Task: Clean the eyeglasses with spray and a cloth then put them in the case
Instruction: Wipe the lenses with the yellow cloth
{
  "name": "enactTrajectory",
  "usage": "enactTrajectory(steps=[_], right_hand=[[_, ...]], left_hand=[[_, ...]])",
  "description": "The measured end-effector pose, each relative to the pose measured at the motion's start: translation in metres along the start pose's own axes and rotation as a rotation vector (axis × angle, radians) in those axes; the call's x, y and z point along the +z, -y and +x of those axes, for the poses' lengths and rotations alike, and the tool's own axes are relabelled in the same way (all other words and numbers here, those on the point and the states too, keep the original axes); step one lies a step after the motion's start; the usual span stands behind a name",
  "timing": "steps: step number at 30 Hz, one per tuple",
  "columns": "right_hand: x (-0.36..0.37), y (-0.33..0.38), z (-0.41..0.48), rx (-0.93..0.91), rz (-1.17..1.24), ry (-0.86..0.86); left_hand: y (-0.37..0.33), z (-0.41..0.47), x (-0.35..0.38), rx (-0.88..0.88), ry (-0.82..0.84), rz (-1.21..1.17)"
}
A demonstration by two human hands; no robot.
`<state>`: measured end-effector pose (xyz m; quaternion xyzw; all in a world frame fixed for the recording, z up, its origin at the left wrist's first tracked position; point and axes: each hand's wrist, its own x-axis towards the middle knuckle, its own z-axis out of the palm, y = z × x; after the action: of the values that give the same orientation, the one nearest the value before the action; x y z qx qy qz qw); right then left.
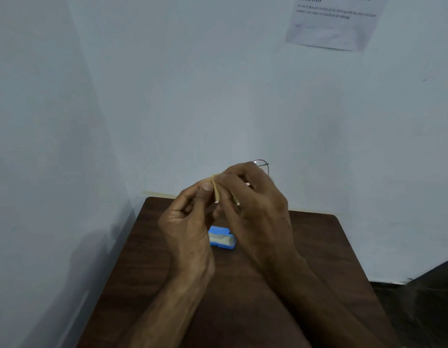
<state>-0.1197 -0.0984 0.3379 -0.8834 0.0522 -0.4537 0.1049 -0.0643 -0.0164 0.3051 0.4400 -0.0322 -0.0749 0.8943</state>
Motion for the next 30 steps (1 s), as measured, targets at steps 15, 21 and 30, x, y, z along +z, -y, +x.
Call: enactTrajectory(steps=[15, 21, 30], right_hand=[[0.003, -0.048, 0.017, 0.231, -0.06, -0.157], [0.005, -0.036, 0.007, 0.14, -0.058, -0.046], [0.008, -0.029, 0.004, 0.12, -0.073, -0.006]], left_hand=[[-0.006, 0.011, -0.009, -0.031, 0.016, -0.057], [-0.006, 0.013, -0.009, -0.064, -0.01, -0.088], [-0.005, 0.013, -0.01, -0.085, -0.03, -0.081]])
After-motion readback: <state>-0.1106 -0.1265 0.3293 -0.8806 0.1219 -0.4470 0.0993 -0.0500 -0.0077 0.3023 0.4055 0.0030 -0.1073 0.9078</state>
